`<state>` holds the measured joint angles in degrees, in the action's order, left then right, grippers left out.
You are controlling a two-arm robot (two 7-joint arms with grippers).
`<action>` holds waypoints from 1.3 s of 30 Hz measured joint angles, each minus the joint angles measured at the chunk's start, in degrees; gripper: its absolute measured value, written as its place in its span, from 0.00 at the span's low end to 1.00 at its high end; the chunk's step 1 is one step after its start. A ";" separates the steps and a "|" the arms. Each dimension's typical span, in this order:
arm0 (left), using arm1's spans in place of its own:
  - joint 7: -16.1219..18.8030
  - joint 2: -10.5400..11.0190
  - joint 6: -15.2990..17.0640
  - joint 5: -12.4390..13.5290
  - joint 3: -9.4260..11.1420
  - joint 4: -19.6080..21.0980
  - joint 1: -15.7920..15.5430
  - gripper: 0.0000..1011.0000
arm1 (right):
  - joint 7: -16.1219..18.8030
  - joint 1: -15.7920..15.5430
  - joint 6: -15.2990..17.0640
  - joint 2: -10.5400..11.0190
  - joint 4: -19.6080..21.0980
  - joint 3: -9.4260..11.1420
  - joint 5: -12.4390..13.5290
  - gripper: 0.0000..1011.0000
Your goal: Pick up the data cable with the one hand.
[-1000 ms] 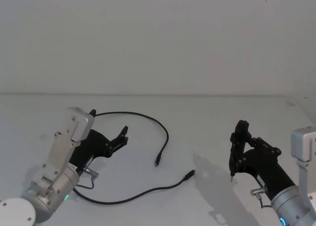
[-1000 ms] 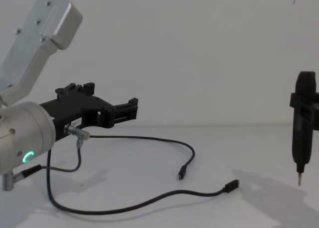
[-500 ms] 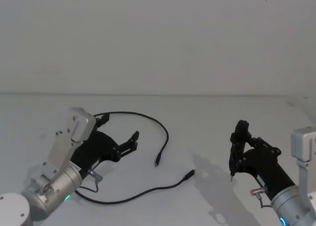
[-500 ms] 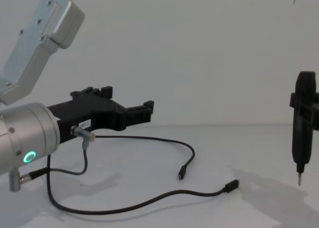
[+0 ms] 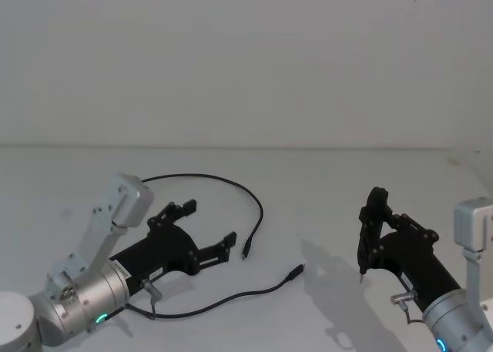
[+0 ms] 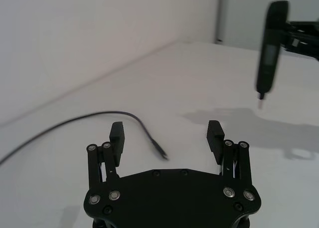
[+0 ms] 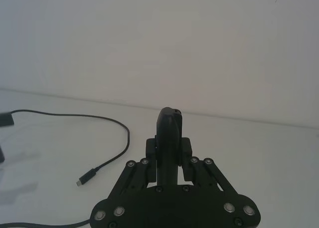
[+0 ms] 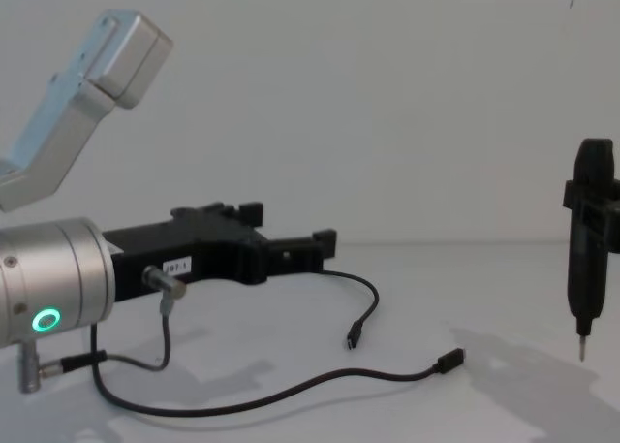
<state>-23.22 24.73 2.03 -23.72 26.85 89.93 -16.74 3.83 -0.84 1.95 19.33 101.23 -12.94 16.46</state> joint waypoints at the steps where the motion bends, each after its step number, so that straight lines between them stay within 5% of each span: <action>1: -1.49 0.30 0.76 -0.84 0.20 -0.18 -0.23 0.99 | 0.00 0.00 0.00 0.00 0.00 0.00 0.00 0.28; 22: -16.21 4.60 13.86 -6.44 5.71 -3.17 -6.39 0.99 | 0.00 0.00 0.00 0.00 0.00 0.00 0.00 0.28; 39: -17.53 4.38 15.77 -6.03 8.42 -5.42 -9.54 0.99 | 0.00 0.00 0.00 0.00 0.00 0.00 0.00 0.28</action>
<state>-40.75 29.11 17.80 -29.75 35.27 84.51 -26.28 3.83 -0.84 1.95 19.33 101.23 -12.94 16.46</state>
